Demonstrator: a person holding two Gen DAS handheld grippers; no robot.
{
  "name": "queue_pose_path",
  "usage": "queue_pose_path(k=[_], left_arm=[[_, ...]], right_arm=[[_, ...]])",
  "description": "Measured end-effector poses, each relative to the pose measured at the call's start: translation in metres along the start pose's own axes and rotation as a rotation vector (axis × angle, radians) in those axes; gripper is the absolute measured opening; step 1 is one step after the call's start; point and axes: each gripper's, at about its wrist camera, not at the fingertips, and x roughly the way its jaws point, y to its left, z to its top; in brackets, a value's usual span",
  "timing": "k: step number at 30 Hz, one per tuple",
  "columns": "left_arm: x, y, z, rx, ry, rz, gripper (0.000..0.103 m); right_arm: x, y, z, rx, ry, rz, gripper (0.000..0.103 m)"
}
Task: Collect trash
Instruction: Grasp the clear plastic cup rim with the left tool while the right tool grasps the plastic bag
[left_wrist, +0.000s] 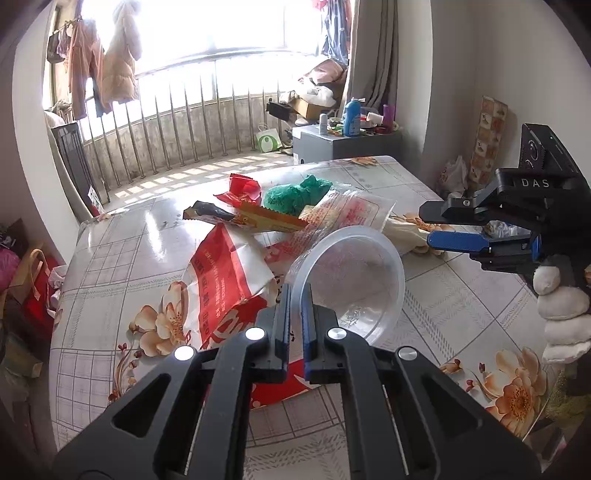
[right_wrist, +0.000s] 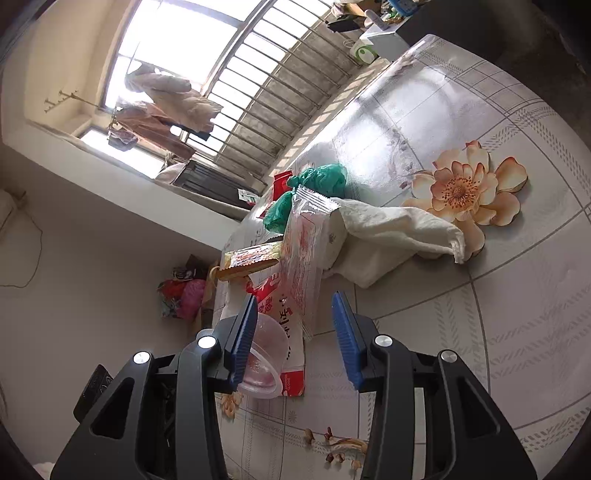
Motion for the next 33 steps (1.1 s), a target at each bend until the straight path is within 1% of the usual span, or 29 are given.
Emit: queue_pose_path(k=[2, 5, 9, 12, 13, 15, 16, 18, 24, 33], left_arm=[[0.002, 0.002, 0.001, -0.012, 0.004, 0.007, 0.004], [0.005, 0.002, 0.0, -0.02, 0.009, 0.012, 0.004], [0.008, 0.003, -0.001, -0.027, 0.018, 0.015, 0.004], [0.009, 0.004, 0.0, -0.031, 0.019, 0.018, 0.004], [0.009, 0.005, 0.0, -0.033, 0.02, 0.019, 0.004], [0.01, 0.005, 0.001, -0.034, 0.02, 0.021, 0.004], [0.01, 0.005, 0.0, -0.033, 0.02, 0.023, 0.004], [0.01, 0.004, 0.001, -0.033, 0.022, 0.023, 0.004], [0.01, 0.004, 0.0, -0.036, 0.02, 0.023, 0.004], [0.004, 0.0, -0.003, -0.023, 0.015, -0.001, 0.004]], right_arm=[[0.014, -0.004, 0.002, 0.016, 0.015, 0.004, 0.042], [0.032, -0.008, 0.003, 0.018, 0.035, -0.014, 0.042], [0.049, -0.008, 0.005, 0.009, 0.04, -0.032, 0.042], [0.056, -0.006, 0.008, -0.009, 0.029, -0.064, 0.041], [0.058, -0.007, 0.008, -0.009, 0.025, -0.069, 0.039], [0.062, -0.009, 0.009, -0.006, 0.02, -0.081, 0.027], [0.063, -0.01, 0.009, -0.003, 0.017, -0.082, 0.023], [0.064, -0.012, 0.009, 0.004, 0.016, -0.07, 0.011], [0.047, -0.003, 0.003, -0.042, -0.012, -0.062, 0.006], [0.004, 0.011, -0.008, -0.1, -0.062, -0.098, 0.004]])
